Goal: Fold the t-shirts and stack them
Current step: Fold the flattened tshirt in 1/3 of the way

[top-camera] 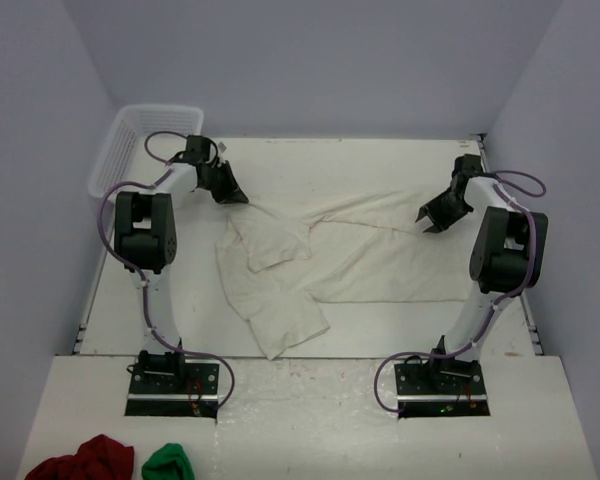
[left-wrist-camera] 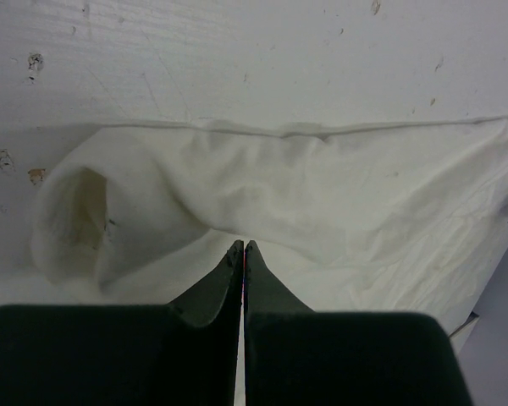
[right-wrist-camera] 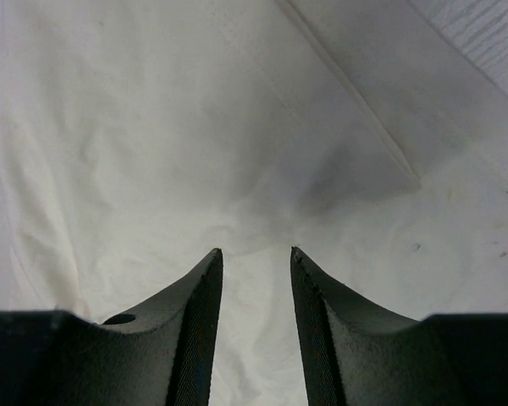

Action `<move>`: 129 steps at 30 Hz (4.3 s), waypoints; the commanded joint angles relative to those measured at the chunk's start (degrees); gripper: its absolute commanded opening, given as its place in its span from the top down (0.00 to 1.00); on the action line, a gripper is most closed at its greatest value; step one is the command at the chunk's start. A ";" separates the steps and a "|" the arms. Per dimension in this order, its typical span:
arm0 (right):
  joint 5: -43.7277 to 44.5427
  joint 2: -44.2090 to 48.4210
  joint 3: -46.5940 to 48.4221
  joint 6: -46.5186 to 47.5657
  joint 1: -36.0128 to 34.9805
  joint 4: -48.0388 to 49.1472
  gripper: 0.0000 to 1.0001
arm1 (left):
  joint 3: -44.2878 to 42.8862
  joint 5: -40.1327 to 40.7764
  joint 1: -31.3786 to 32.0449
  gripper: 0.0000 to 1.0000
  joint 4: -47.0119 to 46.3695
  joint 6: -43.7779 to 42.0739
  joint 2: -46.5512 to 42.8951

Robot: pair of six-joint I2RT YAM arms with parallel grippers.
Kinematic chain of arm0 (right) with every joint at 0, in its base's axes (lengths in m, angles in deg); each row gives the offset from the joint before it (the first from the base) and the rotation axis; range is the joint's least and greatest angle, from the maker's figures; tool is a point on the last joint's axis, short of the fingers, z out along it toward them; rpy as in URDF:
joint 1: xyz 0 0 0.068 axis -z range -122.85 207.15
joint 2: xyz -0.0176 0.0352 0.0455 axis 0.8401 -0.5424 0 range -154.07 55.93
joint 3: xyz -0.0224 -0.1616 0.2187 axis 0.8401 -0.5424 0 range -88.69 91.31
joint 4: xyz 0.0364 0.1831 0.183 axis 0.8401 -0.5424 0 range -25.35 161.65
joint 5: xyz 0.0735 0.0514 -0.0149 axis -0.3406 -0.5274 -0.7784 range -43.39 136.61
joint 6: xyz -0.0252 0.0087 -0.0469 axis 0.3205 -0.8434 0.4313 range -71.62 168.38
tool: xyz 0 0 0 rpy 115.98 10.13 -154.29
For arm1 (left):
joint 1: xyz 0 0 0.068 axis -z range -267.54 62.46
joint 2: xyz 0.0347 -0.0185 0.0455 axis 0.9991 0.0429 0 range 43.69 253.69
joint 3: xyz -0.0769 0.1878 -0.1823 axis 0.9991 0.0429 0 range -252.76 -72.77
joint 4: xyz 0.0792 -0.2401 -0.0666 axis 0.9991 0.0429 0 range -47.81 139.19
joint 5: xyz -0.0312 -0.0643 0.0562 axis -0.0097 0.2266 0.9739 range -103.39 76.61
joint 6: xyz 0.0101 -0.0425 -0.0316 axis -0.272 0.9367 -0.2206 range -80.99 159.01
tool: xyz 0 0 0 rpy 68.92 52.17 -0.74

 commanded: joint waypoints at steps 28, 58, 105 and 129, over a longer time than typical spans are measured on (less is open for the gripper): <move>10.89 -8.07 10.27 -12.48 0.88 -14.46 0.63 | -1.15 -2.53 0.71 1.00 1.18 0.99 -4.10; 23.02 -2.89 12.12 -13.63 0.79 -18.50 1.00 | -0.71 2.03 1.06 0.99 4.60 0.99 -3.13; 28.38 -9.21 17.83 -5.89 3.69 -25.09 1.00 | -4.31 11.09 -1.57 1.00 8.91 6.00 3.55; 16.27 9.15 14.06 17.58 -5.71 -5.85 0.28 | 2.99 16.54 4.75 0.90 7.95 2.57 -17.45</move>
